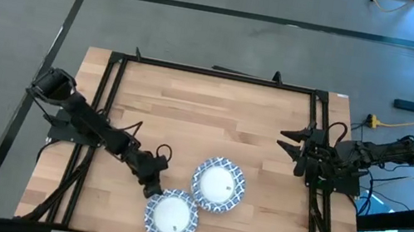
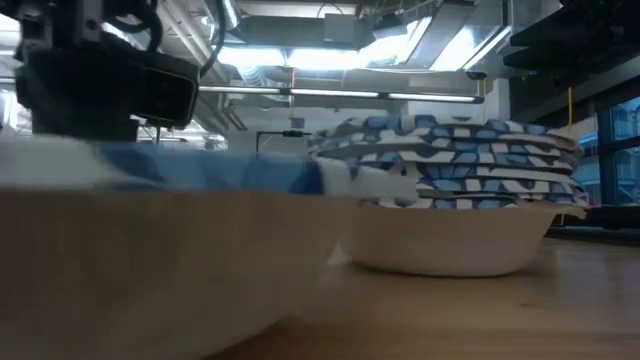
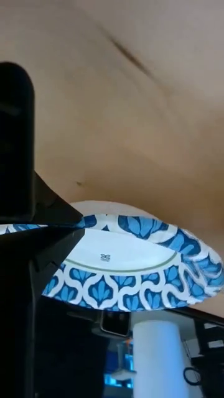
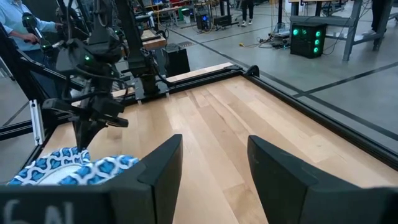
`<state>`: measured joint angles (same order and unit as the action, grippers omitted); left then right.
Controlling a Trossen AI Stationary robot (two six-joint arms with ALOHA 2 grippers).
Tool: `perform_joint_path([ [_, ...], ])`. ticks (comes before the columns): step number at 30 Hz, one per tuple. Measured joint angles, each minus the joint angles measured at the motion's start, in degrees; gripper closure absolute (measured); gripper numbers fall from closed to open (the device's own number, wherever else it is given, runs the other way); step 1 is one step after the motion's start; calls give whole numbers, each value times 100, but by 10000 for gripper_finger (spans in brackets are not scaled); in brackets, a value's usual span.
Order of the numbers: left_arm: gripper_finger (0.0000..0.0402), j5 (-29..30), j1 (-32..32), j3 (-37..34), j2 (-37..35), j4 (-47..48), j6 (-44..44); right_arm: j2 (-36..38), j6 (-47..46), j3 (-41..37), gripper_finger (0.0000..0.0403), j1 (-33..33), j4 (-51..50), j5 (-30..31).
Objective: Nest bowls inside each other
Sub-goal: Stack the blue patterned bowl on the blue patterned bowls
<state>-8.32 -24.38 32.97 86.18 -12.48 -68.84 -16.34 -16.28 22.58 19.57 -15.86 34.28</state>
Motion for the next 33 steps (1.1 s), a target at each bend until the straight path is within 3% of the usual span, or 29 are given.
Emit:
perform_joint_path([
  [5, 401, -639, 259, 0, -3, -118, 9, 0, -5, 0, 221, 0, -2, -81],
  [9, 401, -1419, 419, 0, -3, -895, 32, 0, -9, -1, 221, 0, -1, -96],
  [11, 401, -1518, 525, 0, -6, -1449, 18, 0, -4, -1, 221, -2, -2, -96],
  [16, 401, -1146, 916, 6, -10, -2455, 54, 0, 6, -1, 221, 0, -2, -96],
  [24, 401, 293, 1620, 9, -10, -2369, -592, -2, 12, -1, 221, -2, -4, -96],
  [28, 401, 157, 1855, 310, -10, -2250, -560, -1, 20, -1, 221, 0, -4, -95],
  [33, 401, -196, 1958, 1104, 64, -667, -285, -2, 33, -1, 221, 0, -22, -94],
])
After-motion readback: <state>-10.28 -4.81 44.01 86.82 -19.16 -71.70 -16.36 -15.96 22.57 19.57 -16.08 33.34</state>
